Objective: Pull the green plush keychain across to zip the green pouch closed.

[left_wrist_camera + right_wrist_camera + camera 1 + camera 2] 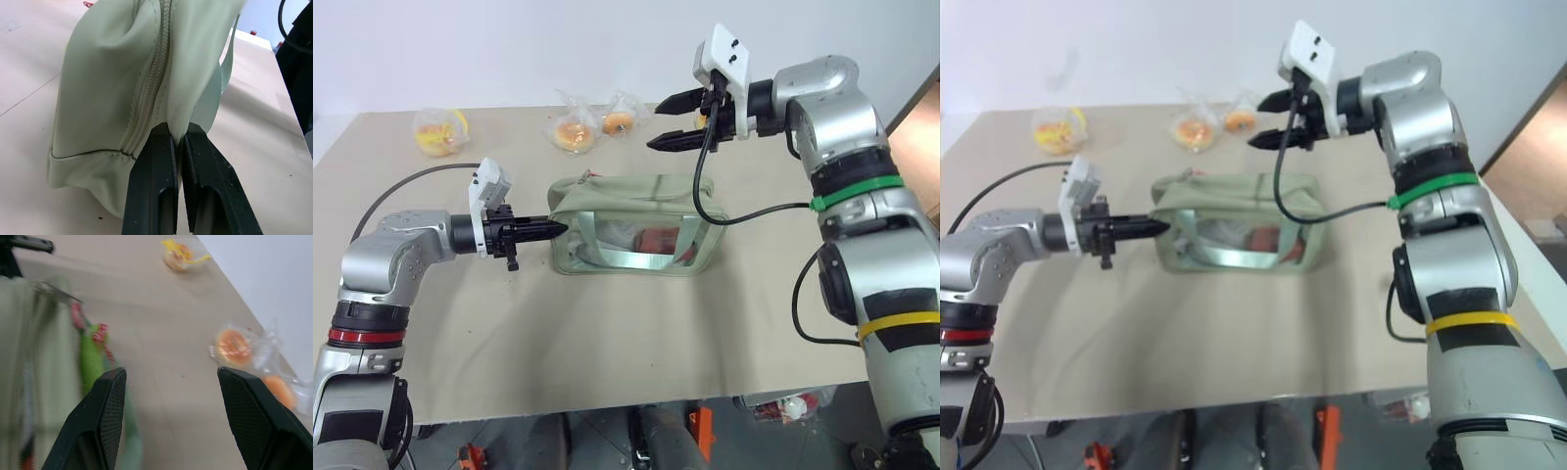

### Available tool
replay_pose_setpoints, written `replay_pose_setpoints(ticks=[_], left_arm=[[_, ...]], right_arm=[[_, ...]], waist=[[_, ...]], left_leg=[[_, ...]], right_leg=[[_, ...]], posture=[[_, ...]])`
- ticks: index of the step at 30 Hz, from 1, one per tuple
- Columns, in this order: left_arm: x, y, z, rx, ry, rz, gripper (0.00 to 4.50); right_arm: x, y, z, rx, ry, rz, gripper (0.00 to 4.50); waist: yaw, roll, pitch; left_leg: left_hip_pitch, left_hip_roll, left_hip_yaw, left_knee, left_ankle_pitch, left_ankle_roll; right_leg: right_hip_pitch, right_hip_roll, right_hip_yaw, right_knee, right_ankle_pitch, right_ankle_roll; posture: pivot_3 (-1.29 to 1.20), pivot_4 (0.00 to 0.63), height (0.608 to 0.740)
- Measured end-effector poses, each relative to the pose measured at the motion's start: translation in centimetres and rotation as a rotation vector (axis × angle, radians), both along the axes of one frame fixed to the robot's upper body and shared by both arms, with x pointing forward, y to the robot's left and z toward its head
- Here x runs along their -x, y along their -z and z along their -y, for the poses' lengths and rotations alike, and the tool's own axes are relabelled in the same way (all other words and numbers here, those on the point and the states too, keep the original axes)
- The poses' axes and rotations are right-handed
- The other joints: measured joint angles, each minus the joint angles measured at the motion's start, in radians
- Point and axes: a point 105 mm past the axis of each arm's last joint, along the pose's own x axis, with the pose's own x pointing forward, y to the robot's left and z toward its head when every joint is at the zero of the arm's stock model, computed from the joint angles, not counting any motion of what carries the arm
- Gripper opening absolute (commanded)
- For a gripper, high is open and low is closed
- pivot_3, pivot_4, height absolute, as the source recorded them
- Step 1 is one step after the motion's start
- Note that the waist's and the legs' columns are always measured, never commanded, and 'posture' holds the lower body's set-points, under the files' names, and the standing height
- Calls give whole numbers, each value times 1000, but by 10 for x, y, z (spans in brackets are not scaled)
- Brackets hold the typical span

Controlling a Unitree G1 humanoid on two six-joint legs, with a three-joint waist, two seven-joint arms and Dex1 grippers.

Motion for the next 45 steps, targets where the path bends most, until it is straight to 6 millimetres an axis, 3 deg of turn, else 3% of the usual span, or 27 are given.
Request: replay_pose_setpoints(ticks=[8,21,28,39,43,45], left_arm=[[4,2,-1,10,-16,4,0],[7,3,-3,26,-42,-15,0],[7,3,-5,36,-60,-18,0],[9,4,-6,43,-76,-12,0],[10,4,-6,47,-82,-11,0],[9,4,-6,48,-84,-11,0]], right_arm=[[-4,28,-8,83,-38,-56,3060],[13,66,-40,146,-230,-185,3060],[18,79,-58,156,-284,-219,3060],[15,83,-77,139,-256,-195,3060],[15,80,-79,135,-260,-191,1946],[16,79,-79,129,-267,-192,1129]], waist=[[0,0,0],[-1,0,0],[-2,0,0],[-2,0,0],[-2,0,0],[-2,0,0]], left_leg=[[0,0,0,0,0,0],[1,1,0,0,0,0],[1,2,-1,0,0,0],[1,2,-1,0,0,0],[1,2,-1,0,0,0],[1,2,-1,0,0,0]], right_leg=[[0,0,0,1,1,0],[0,1,0,1,0,0],[0,2,0,2,0,-1],[0,2,0,2,0,-1],[0,2,0,2,0,-1],[0,2,0,2,0,-1]], posture=[[0,150,740],[0,150,740],[0,150,740],[0,150,740],[0,150,740],[0,150,740]])
